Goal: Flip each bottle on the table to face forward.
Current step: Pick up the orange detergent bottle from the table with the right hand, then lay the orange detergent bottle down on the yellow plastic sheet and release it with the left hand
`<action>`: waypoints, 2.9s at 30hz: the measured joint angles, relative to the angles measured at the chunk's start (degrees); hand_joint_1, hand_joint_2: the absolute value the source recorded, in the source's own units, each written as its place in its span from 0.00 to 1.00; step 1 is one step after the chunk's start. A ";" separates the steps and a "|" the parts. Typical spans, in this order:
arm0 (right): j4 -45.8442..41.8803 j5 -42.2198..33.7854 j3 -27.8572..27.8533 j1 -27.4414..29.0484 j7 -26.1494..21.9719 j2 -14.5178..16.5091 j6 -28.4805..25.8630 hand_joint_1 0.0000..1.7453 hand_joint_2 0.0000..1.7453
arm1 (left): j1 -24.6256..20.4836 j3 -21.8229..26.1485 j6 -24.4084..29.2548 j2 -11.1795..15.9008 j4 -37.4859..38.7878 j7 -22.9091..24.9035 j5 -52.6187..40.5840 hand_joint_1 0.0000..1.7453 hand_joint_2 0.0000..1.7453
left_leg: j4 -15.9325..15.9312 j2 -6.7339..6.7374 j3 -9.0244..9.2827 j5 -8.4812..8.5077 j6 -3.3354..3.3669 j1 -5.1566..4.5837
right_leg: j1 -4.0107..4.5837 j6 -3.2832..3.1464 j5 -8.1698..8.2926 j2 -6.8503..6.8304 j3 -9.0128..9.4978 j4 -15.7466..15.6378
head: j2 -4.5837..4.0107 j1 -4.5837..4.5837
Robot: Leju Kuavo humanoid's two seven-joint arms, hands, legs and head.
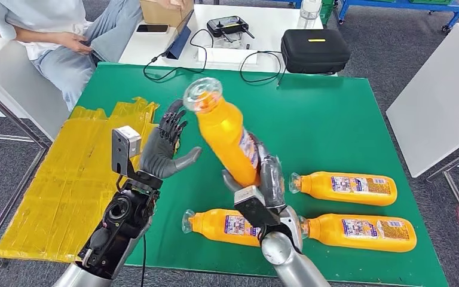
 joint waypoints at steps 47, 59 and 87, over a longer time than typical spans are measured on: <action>21.29 17.86 -0.42 -6.53 1.68 5.72 -6.81 1.00 1.00 | -1.65 -2.08 -4.05 -1.64 1.96 1.51 4.09 0.00 1.00 | 0.00 0.01 0.00 0.01 -0.01 0.02 | 0.01 0.00 0.00 0.01 -0.02 0.01 | 0.00 0.01; 14.63 10.51 5.59 -4.45 -1.57 5.56 -2.14 1.00 1.00 | -1.65 -2.31 -4.09 -1.62 3.42 0.22 5.84 0.00 1.00 | 0.00 0.01 -0.05 0.01 -0.02 0.01 | 0.01 -0.01 0.00 0.00 -0.07 0.00 | 0.00 0.00; 12.16 8.54 8.99 -4.75 -1.28 4.80 -0.76 0.48 1.00 | 4.29 -0.45 4.85 -3.74 -3.10 -8.38 11.13 1.00 1.00 | 0.00 0.04 -0.06 0.01 -0.02 0.01 | 0.01 -0.01 0.00 0.03 -0.12 0.00 | 0.00 -0.02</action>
